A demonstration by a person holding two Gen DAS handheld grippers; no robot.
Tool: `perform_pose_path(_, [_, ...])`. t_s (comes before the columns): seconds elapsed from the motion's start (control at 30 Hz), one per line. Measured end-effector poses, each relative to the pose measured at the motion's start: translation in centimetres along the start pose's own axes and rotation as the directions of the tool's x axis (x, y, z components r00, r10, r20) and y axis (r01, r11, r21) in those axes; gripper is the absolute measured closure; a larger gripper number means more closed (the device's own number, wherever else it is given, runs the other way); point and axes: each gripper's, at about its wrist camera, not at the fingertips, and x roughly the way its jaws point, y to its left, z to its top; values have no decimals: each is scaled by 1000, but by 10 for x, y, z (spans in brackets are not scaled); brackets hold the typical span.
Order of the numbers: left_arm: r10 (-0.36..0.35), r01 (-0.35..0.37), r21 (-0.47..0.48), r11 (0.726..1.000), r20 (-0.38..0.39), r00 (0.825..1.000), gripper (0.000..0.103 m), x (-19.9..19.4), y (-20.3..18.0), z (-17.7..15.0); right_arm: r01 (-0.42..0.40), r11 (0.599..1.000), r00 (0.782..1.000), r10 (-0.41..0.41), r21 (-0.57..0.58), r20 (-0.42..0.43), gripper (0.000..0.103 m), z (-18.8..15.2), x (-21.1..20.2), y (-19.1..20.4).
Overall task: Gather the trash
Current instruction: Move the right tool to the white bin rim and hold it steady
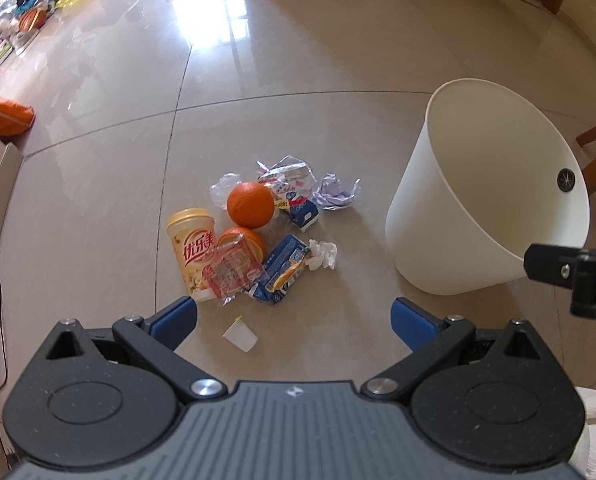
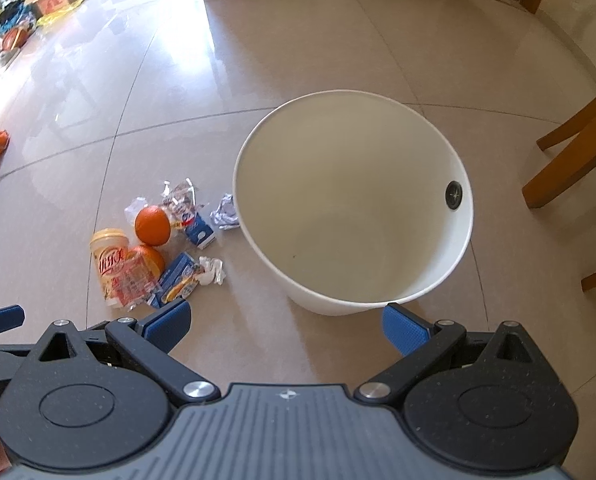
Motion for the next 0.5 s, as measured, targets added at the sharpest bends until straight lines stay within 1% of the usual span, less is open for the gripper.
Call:
perform_pose_path(0.13, [-3, 3, 29, 1000, 11, 1000, 1, 5, -4, 3, -3, 1000, 1000, 2, 20, 24, 0, 2, -3, -6])
perform_pose_path(0.37, [-17, 16, 55, 998, 18, 1000, 1, 18, -4, 6, 70, 997, 994, -72, 35, 87, 0, 10, -7, -18])
perform_pose_path(0.5, [-15, 13, 54, 998, 27, 1000, 1, 26, 1, 8, 103, 994, 990, -107, 40, 97, 0, 14, -5, -25])
